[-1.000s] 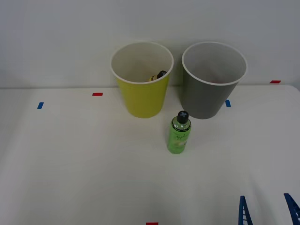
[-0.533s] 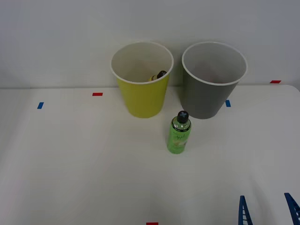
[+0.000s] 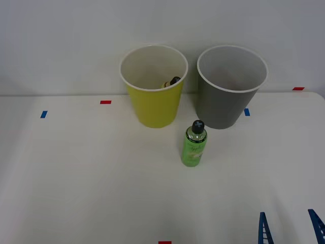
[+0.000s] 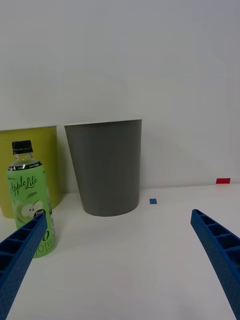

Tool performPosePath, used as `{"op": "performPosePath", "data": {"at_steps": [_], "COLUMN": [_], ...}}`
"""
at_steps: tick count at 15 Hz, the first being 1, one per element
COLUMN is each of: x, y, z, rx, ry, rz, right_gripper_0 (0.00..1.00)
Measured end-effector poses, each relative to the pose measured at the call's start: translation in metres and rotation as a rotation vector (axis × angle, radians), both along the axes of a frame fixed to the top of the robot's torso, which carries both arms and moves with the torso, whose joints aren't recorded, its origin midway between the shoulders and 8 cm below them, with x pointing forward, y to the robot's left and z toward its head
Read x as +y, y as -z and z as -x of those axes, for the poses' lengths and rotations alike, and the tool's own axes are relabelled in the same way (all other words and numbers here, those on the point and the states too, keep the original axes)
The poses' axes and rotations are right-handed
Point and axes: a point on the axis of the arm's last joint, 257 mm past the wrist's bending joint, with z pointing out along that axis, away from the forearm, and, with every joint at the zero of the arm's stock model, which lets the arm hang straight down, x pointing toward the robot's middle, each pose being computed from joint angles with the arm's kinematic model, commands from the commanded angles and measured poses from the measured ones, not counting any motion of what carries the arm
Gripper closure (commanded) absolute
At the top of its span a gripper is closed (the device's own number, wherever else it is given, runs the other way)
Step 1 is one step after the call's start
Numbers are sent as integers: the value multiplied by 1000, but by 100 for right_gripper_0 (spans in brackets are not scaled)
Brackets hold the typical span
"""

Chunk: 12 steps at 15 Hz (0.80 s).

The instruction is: Put cans in the gray bin, plastic bottles in the light green bin

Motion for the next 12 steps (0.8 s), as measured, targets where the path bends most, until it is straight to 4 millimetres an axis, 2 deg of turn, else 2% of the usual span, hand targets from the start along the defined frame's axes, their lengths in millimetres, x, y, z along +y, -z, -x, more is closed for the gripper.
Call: {"op": "performPosePath", "data": {"at_steps": [12], "x": [0], "y": [0], "z": [0], "rx": [0], "ry": [0], "rz": [0], "right_gripper_0": [0]}}
